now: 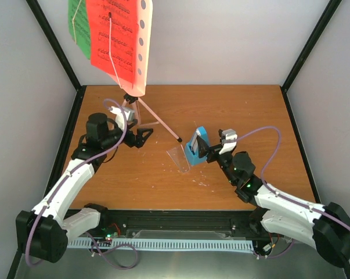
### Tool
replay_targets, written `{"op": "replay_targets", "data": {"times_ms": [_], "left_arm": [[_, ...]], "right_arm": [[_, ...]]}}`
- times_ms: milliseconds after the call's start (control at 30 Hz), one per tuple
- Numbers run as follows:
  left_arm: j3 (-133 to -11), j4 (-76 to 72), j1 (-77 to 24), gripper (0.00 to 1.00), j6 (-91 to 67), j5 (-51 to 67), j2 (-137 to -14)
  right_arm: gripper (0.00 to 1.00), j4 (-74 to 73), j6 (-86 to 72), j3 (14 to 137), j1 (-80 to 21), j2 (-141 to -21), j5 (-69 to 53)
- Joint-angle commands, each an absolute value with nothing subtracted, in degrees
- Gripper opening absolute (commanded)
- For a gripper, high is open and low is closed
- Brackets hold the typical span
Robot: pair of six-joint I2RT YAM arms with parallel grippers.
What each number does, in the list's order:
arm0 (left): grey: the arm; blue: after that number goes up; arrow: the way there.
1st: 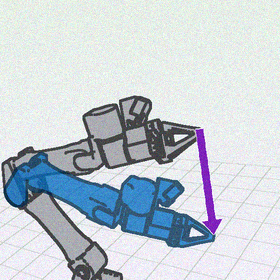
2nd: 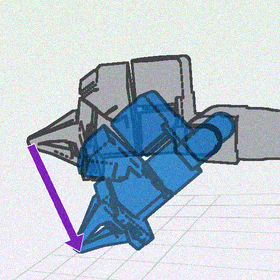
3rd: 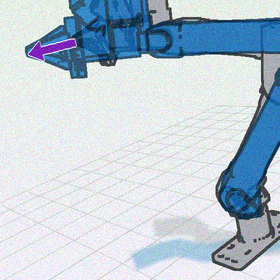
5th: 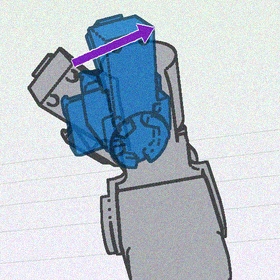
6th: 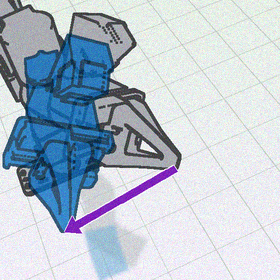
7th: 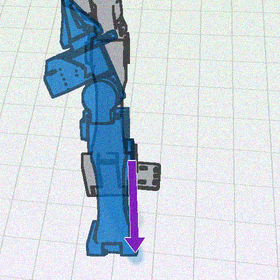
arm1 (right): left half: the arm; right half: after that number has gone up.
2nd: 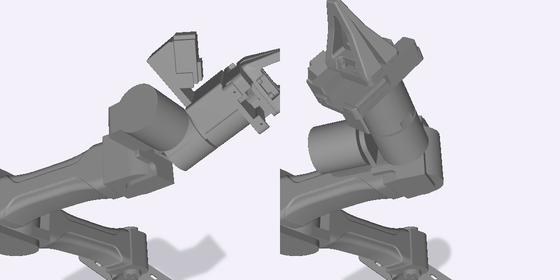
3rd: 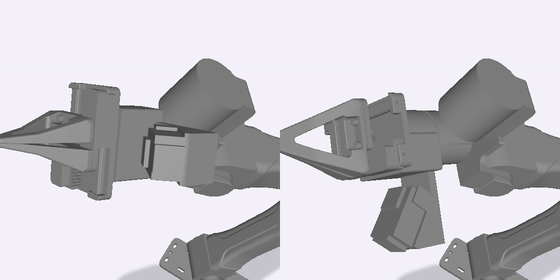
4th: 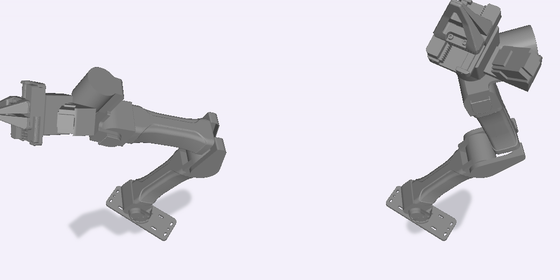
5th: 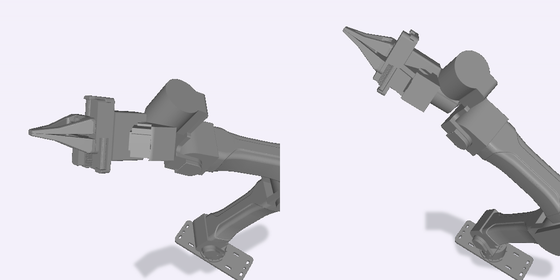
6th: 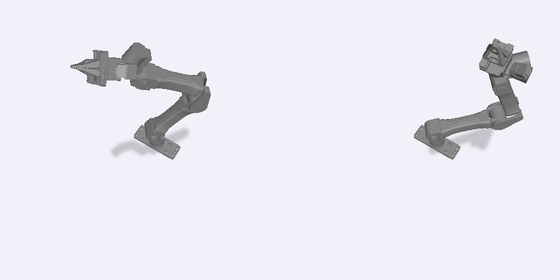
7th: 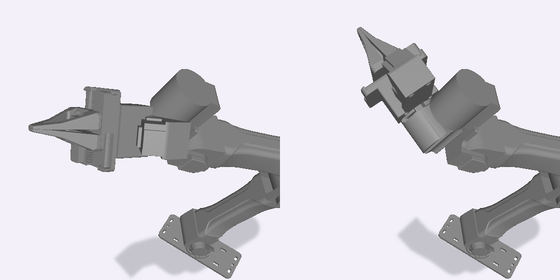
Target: Pack up the instrument practice props
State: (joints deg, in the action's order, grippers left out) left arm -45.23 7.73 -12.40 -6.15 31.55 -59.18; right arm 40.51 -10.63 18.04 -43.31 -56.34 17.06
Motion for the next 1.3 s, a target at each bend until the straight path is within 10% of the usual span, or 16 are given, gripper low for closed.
{"op": "replay_targets", "data": {"times_ms": [0, 300, 1267], "left_arm": [[-46.26, 7.47, -17.20, 0.98, -3.69, 35.89, -60.02], [-41.33, -9.12, -25.38, 0.98, -26.88, 41.13, -59.17], [-60.99, -17.39, -31.99, 0.99, 7.86, 52.11, -101.89]], "right_arm": [[1.00, 23.19, -10.11, 21.38, -41.59, -50.44, 13.86], [1.00, 13.93, -16.24, 15.88, -39.76, -42.90, 12.34], [1.00, 11.35, -16.84, 13.70, -36.92, -31.00, 9.28]]}}
